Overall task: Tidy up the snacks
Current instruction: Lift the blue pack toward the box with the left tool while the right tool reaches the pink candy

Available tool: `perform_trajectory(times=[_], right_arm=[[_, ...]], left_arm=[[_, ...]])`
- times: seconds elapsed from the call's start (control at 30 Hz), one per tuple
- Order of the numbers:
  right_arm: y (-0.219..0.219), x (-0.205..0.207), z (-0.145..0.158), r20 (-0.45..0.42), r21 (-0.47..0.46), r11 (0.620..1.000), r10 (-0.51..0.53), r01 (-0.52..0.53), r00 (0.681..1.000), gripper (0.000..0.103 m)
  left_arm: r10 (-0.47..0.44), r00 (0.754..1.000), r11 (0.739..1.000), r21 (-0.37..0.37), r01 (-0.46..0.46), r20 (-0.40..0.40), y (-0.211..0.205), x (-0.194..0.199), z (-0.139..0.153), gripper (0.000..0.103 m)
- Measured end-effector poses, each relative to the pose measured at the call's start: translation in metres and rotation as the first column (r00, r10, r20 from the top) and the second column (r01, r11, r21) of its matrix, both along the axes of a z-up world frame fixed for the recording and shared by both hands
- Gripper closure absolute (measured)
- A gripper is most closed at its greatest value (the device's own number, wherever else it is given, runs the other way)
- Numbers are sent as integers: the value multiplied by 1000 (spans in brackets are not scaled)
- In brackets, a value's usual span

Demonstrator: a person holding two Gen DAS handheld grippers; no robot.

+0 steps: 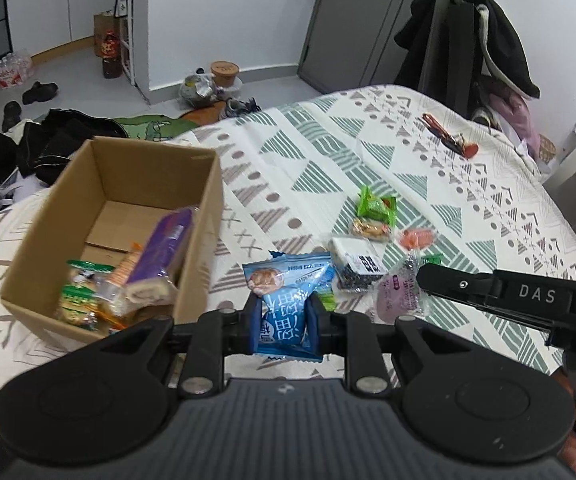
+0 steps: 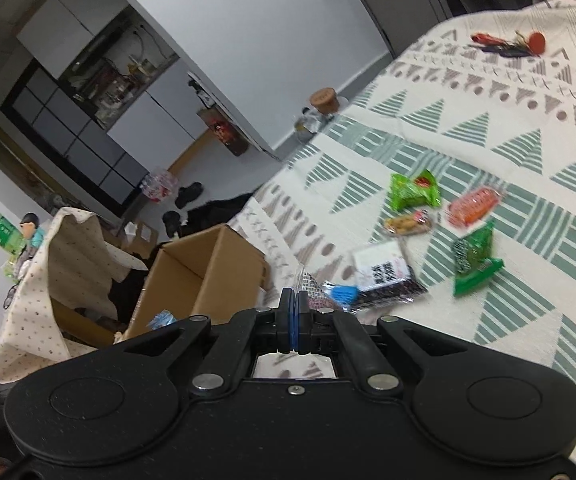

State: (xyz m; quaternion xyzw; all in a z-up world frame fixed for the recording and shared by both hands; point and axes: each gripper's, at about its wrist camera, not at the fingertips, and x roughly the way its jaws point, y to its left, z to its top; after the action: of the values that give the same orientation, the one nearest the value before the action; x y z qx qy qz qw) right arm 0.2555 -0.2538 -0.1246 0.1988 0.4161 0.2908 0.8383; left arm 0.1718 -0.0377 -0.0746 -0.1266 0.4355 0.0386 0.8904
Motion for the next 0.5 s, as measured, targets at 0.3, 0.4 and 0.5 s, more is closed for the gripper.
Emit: perform_trajectory(times=[0.3, 0.4, 0.5], right_arm=[[25, -15, 18, 69, 30, 998, 44, -46, 997, 103], [34, -20, 22, 89, 30, 998, 58, -61, 994, 103], [41, -22, 22, 89, 17, 996, 81, -82, 993, 103]], left_arm=[[55, 998, 998, 5, -55, 32, 28, -12, 16, 81], [75, 996, 997, 2, -75, 37, 39, -13, 17, 81], [94, 995, 996, -5, -94, 38, 51, -13, 15, 81]])
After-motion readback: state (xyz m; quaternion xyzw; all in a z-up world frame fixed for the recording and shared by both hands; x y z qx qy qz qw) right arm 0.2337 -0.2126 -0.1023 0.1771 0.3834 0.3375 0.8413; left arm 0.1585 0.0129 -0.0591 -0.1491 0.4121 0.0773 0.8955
